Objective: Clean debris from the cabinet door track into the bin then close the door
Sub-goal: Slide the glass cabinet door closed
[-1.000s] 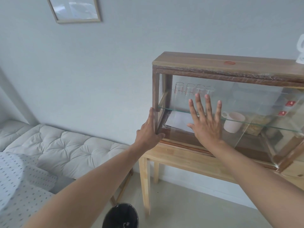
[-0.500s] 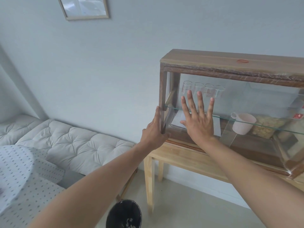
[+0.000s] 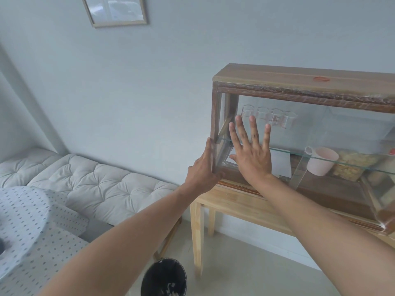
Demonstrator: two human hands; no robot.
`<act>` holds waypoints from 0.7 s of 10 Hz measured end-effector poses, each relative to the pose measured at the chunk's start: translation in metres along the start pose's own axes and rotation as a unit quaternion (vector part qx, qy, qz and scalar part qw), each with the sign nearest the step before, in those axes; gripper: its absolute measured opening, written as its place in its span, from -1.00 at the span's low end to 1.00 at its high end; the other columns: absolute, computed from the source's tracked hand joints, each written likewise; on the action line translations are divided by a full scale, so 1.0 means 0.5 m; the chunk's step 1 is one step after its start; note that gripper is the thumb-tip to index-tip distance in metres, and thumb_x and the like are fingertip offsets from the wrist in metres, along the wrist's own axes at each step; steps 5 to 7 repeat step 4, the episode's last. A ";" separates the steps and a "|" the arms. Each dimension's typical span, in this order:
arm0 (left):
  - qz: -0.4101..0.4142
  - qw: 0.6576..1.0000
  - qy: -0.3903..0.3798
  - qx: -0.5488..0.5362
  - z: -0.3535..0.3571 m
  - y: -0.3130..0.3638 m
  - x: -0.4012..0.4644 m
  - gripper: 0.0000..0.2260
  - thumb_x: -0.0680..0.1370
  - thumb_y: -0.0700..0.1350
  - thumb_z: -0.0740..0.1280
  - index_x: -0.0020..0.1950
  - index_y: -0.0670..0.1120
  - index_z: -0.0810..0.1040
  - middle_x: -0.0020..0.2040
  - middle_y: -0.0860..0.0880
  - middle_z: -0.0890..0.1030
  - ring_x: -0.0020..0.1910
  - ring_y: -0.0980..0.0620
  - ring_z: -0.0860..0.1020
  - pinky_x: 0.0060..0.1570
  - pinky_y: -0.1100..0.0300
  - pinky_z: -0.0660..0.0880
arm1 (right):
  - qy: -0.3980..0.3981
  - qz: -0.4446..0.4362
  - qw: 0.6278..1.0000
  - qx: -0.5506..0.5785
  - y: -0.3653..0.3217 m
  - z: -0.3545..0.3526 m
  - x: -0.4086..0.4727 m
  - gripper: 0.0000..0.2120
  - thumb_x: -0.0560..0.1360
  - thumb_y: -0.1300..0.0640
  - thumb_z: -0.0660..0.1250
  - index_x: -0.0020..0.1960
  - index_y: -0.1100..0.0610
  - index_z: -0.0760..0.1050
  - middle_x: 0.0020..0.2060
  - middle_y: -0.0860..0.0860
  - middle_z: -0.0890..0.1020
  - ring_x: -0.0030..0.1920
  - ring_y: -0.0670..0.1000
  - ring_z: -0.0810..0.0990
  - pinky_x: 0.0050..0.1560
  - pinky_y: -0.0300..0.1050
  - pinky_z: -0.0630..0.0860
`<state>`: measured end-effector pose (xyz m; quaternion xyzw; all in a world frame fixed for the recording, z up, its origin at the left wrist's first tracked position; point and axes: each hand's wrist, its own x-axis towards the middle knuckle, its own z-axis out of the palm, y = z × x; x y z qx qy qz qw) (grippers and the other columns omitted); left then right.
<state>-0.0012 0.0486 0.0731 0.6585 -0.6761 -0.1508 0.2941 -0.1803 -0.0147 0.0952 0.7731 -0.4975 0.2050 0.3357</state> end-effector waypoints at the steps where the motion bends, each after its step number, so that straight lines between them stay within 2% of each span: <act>1: 0.002 1.000 -0.015 0.009 -0.006 0.005 -0.002 0.09 0.52 0.03 0.50 0.64 0.28 -0.37 0.68 0.01 0.29 0.45 -0.25 0.50 0.28 -0.29 0.52 | -0.010 0.000 1.000 0.001 -0.003 -0.017 -0.002 0.11 0.50 -0.17 0.49 0.72 0.10 -0.19 0.72 0.11 -0.16 0.69 0.30 -0.20 0.59 0.49 -0.24; 3: -0.010 0.998 -0.032 0.047 -0.021 0.030 -0.031 -0.04 0.60 -0.03 0.42 0.71 0.07 -0.28 0.70 -0.11 0.11 0.52 -0.32 0.36 0.35 -0.34 0.43 | -0.029 -0.022 0.999 0.030 0.011 -0.082 -0.021 -0.01 0.57 -0.08 0.44 0.73 0.13 -0.14 0.72 0.11 -0.15 0.71 0.23 -0.16 0.61 0.46 -0.02; 4: -0.007 0.996 -0.048 0.069 -0.033 0.046 -0.066 -0.06 0.62 -0.01 0.40 0.71 0.08 -0.27 0.74 -0.11 0.01 0.64 -0.27 0.18 0.46 -0.35 0.29 | -0.061 0.000 0.995 0.078 0.016 -0.123 -0.062 -0.11 0.61 -0.03 0.37 0.73 0.09 -0.10 0.72 0.08 -0.15 0.71 0.17 -0.12 0.63 0.37 0.07; 7: -0.007 0.996 -0.048 0.069 -0.033 0.046 -0.066 -0.06 0.62 -0.01 0.40 0.71 0.08 -0.27 0.74 -0.11 0.01 0.64 -0.27 0.18 0.46 -0.35 0.29 | -0.061 0.000 0.995 0.078 0.016 -0.123 -0.062 -0.11 0.61 -0.03 0.37 0.73 0.09 -0.10 0.72 0.08 -0.15 0.71 0.17 -0.12 0.63 0.37 0.07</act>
